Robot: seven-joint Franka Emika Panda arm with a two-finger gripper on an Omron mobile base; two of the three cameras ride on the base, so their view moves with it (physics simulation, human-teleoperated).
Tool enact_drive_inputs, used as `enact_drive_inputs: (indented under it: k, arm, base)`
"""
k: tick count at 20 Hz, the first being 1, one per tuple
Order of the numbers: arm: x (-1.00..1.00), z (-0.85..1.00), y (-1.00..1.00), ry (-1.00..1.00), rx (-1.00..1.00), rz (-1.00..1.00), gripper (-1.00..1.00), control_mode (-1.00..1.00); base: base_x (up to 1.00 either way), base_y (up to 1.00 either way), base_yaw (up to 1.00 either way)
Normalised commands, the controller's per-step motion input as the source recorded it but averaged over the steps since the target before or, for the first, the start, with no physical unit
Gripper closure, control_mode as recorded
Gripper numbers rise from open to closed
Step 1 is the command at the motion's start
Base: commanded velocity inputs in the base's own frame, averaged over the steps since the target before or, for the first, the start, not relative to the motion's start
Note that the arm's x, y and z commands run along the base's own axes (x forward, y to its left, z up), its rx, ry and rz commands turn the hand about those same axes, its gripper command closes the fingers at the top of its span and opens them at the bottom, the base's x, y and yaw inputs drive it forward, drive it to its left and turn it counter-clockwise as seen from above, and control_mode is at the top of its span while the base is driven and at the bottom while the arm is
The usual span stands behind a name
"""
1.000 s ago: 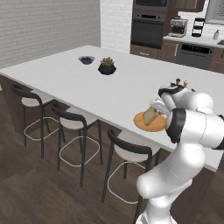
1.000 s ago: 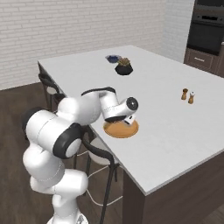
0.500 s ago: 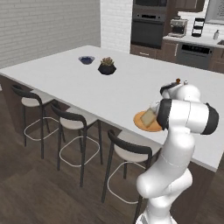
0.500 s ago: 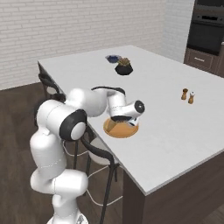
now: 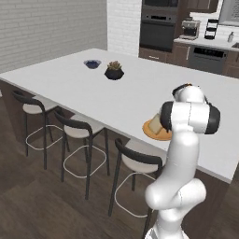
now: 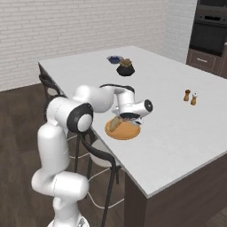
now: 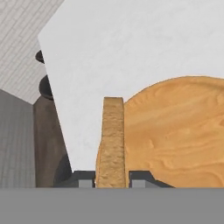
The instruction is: Start the toaster. Once the lever pops up, take the bread to the plate on the dining counter.
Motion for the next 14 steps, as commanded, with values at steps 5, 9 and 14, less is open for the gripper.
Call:
enact_drive_inputs:
  k: [5,9,14]
  arm:
    - [-0.04,-0.22,0.00,-0.02,0.00,0.01,-1.00,-1.00]
    - [-0.14,0.00,0.00,-0.02,-0.01,0.00,-1.00,-1.00]
    - [-0.03,0.02,0.00,0.01,-0.18,-0.06,-1.00,-1.00]
  base:
    - [0.00,0.00,0.00]
    - [0.00,0.00,0.00]
    - [0.00,0.00,0.00]
